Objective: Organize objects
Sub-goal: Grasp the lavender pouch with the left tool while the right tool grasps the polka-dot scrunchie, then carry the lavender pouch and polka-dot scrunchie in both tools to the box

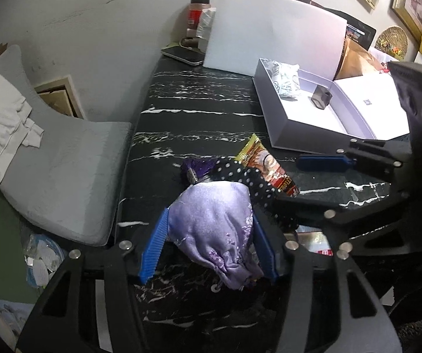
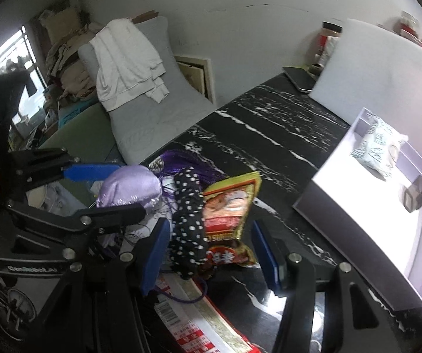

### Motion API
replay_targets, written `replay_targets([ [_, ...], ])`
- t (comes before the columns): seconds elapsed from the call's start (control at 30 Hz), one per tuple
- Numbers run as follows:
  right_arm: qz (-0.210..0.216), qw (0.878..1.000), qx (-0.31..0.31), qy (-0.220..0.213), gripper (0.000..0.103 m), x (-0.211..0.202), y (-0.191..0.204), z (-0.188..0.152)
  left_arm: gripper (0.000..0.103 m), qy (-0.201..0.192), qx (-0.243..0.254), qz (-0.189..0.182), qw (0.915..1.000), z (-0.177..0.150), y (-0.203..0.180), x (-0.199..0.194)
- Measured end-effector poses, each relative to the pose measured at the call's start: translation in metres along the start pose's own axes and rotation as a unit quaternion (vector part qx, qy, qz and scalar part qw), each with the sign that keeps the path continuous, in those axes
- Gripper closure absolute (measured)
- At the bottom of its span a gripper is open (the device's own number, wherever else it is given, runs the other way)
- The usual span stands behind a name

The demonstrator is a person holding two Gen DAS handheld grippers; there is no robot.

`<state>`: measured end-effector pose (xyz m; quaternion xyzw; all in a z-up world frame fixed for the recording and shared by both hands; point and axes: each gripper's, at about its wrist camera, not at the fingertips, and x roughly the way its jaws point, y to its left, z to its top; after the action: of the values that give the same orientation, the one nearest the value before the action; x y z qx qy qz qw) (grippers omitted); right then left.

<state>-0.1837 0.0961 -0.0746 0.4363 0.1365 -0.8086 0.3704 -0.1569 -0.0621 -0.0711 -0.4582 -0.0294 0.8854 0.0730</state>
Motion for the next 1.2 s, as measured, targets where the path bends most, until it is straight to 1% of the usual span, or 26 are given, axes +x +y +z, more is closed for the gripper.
replay_targets([
  [0.1,-0.001,1.000,-0.011,0.003,0.045,0.006,0.008,0.000,0.049,0.000,-0.010,-0.001,0.9999,-0.006,0.007,-0.005],
  [0.23,-0.012,0.999,-0.029,0.004,0.046,0.015,0.019,-0.001,0.049,0.003,-0.017,0.002,0.9998,-0.015,0.015,-0.008],
  [0.27,-0.011,0.999,-0.031,0.005,0.047,0.016,0.020,-0.001,0.049,0.005,-0.020,0.001,0.9998,-0.016,0.016,-0.008],
  [0.33,-0.013,0.999,-0.034,0.008,0.057,0.019,0.023,-0.002,0.049,0.008,-0.025,-0.002,0.9997,-0.019,0.019,-0.006],
  [0.4,-0.027,0.999,-0.043,0.010,0.070,0.022,0.027,-0.003,0.049,0.011,-0.031,-0.004,0.9995,-0.021,0.021,-0.004],
  [0.43,-0.031,0.998,-0.046,0.012,0.073,0.023,0.029,-0.004,0.049,0.012,-0.034,-0.005,0.9994,-0.022,0.022,-0.003],
  [0.47,-0.031,0.998,-0.049,0.014,0.078,0.024,0.030,-0.005,0.049,0.012,-0.036,-0.006,0.9993,-0.022,0.023,-0.003],
  [0.57,-0.037,0.998,-0.050,0.011,0.085,0.023,0.030,-0.006,0.049,0.008,-0.039,-0.008,0.9992,-0.024,0.025,-0.005],
  [0.73,-0.035,0.999,-0.041,0.003,0.087,0.016,0.028,-0.006,0.050,-0.001,-0.041,-0.008,0.9991,-0.024,0.023,-0.014],
  [0.93,-0.035,0.998,-0.046,-0.009,0.087,-0.001,0.033,-0.008,0.050,-0.014,-0.037,-0.006,0.9992,-0.023,0.014,-0.031],
  [1.2,-0.039,0.998,-0.047,-0.029,0.087,-0.036,0.035,-0.020,0.050,-0.035,-0.012,-0.002,0.9993,-0.020,-0.015,-0.063],
])
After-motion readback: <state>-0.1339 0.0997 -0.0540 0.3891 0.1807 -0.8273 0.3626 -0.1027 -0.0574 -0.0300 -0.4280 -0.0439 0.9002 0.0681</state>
